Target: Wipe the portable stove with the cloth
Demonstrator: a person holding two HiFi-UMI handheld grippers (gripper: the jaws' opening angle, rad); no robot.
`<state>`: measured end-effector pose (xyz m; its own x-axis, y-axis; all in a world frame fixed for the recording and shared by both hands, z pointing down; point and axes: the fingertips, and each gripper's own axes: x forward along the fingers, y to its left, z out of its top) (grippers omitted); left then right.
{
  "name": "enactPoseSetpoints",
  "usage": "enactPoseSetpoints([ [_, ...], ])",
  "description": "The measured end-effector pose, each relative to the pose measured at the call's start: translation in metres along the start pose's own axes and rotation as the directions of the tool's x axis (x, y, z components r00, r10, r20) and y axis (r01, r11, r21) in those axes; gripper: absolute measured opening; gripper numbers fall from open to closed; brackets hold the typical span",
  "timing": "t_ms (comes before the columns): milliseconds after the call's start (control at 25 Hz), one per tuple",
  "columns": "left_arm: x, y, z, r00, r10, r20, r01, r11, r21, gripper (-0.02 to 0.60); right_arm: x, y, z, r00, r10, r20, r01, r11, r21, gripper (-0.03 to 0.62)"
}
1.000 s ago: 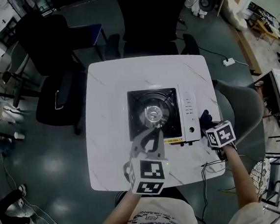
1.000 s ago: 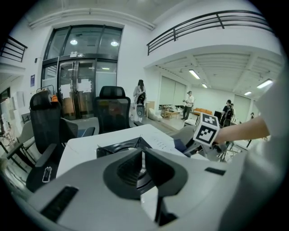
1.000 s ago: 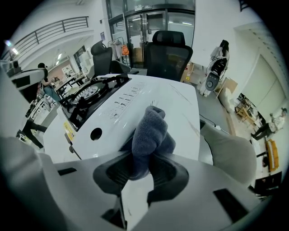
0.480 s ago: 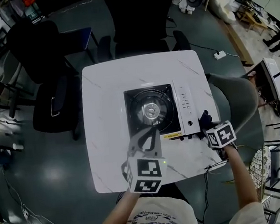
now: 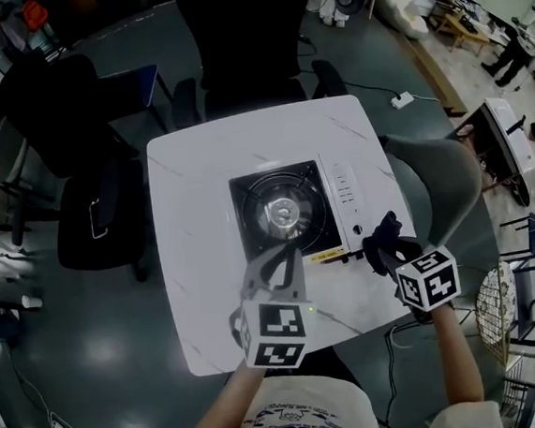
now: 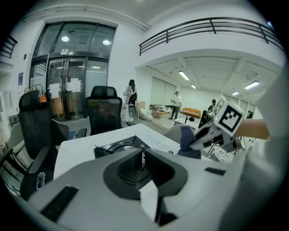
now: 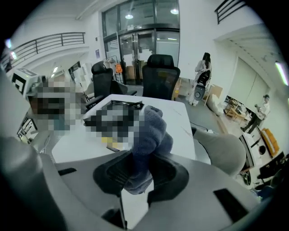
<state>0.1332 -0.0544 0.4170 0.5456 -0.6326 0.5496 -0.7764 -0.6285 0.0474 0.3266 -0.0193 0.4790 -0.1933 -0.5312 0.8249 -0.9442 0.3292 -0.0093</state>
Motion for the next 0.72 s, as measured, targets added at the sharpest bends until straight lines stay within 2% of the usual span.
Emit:
enactPoseSetpoints([
  [200,-0.008,0.006,-0.001,1.0,-0.012,0.005,0.012,1.0,0.006,0.031,0.005,0.067,0.011,0.993,0.116,0.019,-0.115,0.992,-0.05,0.109],
  [360,-0.017,0.014,-0.004,1.0,-0.011,0.009,0.011,1.0,0.007,0.031,0.02,0.104,0.007,0.987,0.161,0.002,-0.16,0.984,-0.072,0.107],
  [480,-0.022,0.02,-0.008,1.0,-0.005,0.006,0.005,1.0,0.005,0.031,0.032,0.122,0.004,0.984,0.176,-0.011,-0.176,0.98,-0.091,0.109],
  [720,-0.029,0.03,-0.018,1.0,0.01,-0.008,-0.01,1.0,-0.01,0.031,0.056,0.139,-0.005,0.986,0.155,-0.06,-0.162,0.975,-0.151,0.109],
])
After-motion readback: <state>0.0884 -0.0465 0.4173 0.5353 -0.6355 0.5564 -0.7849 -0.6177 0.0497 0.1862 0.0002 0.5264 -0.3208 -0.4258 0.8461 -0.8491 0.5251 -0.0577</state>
